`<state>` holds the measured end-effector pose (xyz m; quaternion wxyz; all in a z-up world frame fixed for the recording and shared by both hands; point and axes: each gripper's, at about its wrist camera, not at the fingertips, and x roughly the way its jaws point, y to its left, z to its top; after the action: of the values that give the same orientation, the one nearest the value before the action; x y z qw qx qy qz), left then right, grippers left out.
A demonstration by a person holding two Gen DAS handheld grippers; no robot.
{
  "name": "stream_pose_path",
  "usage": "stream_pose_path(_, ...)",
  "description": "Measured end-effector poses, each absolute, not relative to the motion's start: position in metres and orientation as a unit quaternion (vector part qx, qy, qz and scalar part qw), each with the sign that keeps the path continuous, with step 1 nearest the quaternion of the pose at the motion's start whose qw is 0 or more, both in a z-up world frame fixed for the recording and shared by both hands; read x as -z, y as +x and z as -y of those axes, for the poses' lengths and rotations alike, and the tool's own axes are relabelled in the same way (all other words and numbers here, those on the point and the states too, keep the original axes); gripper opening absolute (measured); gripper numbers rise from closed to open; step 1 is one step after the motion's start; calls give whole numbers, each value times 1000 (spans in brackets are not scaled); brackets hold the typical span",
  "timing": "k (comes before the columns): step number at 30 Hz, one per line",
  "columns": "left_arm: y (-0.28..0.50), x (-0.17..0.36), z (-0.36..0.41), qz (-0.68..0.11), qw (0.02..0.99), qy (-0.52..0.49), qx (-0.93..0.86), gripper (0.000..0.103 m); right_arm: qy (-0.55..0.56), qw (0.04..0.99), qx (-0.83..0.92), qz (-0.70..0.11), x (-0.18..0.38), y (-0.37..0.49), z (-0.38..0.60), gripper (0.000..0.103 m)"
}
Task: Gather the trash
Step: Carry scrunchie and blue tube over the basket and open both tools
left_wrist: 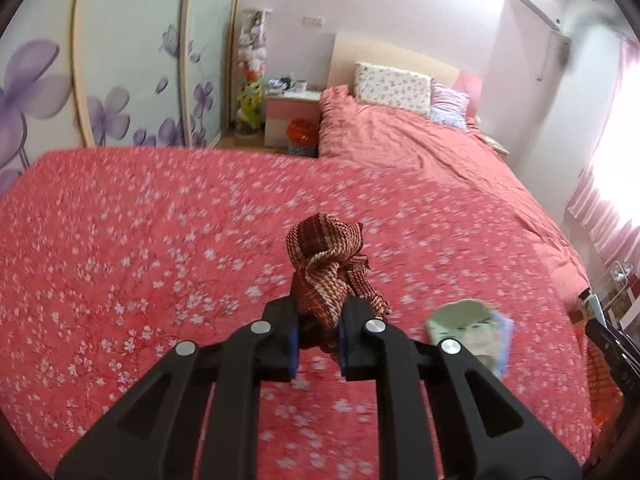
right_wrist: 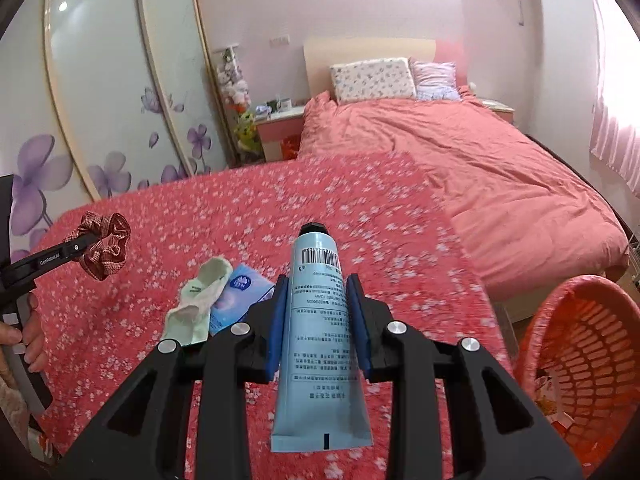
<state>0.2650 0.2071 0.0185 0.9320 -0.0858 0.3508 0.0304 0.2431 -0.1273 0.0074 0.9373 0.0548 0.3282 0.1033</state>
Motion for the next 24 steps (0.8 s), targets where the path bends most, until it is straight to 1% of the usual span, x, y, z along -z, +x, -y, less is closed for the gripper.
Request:
stream_pose_path(5, 253, -47, -170, -335, 940, -65, -9, 15, 68, 950, -85, -293, -30, 221, 152, 30)
stream_pose_path(11, 236, -76, -101, -317, 946, -43, 48, 15, 74, 964, -40, -251, -51, 194, 189, 30)
stream_pose_path(19, 213, -95, -6, -296, 944, -15, 144, 15, 68, 976, 31, -204, -67, 157, 241, 30)
stream_pose_path(24, 203, -98, 51, -291, 936, 0, 199, 15, 69, 977, 60, -193, -67, 143, 268, 30)
